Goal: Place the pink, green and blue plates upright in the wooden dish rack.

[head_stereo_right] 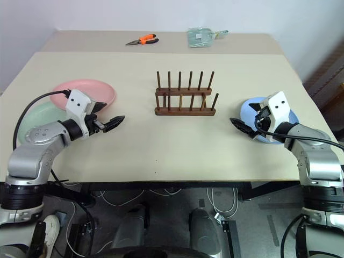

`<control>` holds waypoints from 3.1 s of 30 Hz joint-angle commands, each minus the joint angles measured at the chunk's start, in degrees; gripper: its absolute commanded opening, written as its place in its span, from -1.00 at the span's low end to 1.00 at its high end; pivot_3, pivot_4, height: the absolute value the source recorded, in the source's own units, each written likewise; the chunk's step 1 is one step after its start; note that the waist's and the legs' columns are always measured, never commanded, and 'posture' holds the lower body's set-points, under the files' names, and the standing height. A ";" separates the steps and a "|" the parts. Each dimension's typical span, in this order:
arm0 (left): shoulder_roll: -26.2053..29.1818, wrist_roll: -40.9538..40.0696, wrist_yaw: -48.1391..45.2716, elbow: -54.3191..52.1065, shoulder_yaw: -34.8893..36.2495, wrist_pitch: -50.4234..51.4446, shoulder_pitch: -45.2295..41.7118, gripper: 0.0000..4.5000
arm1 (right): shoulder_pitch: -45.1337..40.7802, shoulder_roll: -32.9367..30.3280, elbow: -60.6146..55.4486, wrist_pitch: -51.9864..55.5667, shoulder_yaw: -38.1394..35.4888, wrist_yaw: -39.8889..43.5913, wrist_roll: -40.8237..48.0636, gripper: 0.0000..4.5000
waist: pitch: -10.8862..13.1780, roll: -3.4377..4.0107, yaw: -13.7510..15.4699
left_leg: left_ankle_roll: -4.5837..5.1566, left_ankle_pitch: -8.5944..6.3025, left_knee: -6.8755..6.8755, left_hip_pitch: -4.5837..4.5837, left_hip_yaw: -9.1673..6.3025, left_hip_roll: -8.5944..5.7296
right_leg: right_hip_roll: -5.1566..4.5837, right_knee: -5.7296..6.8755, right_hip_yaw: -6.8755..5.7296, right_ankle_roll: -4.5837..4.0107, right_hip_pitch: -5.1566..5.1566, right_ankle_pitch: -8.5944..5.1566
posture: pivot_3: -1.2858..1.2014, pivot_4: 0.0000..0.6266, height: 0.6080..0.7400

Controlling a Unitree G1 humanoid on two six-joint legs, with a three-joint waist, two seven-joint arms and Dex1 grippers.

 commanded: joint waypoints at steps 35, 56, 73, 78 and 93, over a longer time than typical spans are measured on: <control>-18.37 14.70 -16.90 60.15 -19.67 -31.24 -33.70 0.79 | 12.68 17.12 -28.26 7.15 13.69 -17.14 -1.31 1.00 | -0.01 0.02 0.19 | 0.02 0.01 0.06 -0.08 -0.04 -0.02 | 0.03 0.06 -0.01 0.03 -0.03 0.00 | 0.03 -0.52 1.00; -12.00 15.36 -36.84 36.33 -23.78 -29.61 -23.10 -0.66 | 22.09 4.04 -33.75 12.67 2.50 -8.34 6.97 1.00 | -0.03 0.05 0.18 | 0.03 0.00 0.05 -0.06 -0.06 -0.01 | 0.03 0.09 -0.01 0.02 0.03 0.00 | 0.03 -0.52 1.00; 3.37 11.46 -35.76 13.26 -18.34 -9.80 -8.77 0.30 | 25.94 1.16 -30.63 9.86 2.66 -9.05 1.56 -0.07 | -0.06 0.10 -0.45 | 0.06 -0.01 0.08 0.01 -0.06 0.04 | 0.03 0.11 0.00 0.00 0.04 -0.01 | 0.03 -0.52 1.00; -0.72 7.23 -29.61 -0.76 -18.94 -1.89 -2.26 -0.79 | 24.00 1.10 -27.82 7.60 6.17 -9.26 -2.31 -1.00 | -0.09 0.17 0.66 | 0.06 -0.01 0.17 0.04 -0.05 0.02 | 0.00 0.11 0.00 -0.02 0.14 -0.02 | 0.03 -0.52 1.00; -22.04 17.53 3.12 11.30 -24.45 4.02 -7.77 -0.79 | 7.97 7.15 -11.68 5.03 15.31 -20.90 -17.35 -1.00 | -0.23 0.28 0.95 | 0.19 -0.09 0.82 0.11 -0.06 0.00 | 0.03 0.06 0.00 -0.13 0.45 0.09 | 0.03 -0.52 1.00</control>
